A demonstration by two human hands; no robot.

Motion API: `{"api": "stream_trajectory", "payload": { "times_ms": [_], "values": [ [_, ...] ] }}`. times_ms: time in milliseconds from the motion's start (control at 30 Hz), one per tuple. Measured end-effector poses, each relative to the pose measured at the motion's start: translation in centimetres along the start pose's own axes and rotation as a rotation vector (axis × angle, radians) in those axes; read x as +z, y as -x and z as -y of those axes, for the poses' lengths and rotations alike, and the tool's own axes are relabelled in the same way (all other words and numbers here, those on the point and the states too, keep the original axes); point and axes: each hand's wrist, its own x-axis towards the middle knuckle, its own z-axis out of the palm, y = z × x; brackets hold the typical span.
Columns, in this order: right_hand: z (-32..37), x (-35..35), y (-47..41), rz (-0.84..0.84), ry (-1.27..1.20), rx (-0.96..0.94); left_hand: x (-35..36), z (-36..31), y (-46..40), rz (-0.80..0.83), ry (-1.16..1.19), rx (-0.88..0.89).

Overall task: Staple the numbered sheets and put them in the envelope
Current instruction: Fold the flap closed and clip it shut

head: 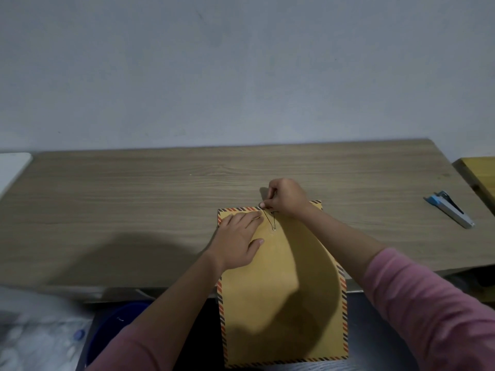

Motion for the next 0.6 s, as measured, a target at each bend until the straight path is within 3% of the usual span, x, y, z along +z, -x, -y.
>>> {"api": "stream_trajectory", "payload": {
  "times_ms": [600],
  "values": [
    [-3.0,-1.1,1.4,-0.106,-0.059,0.031,0.0,-0.6,-1.0,-0.008,-0.073,-0.044]
  ]
}}
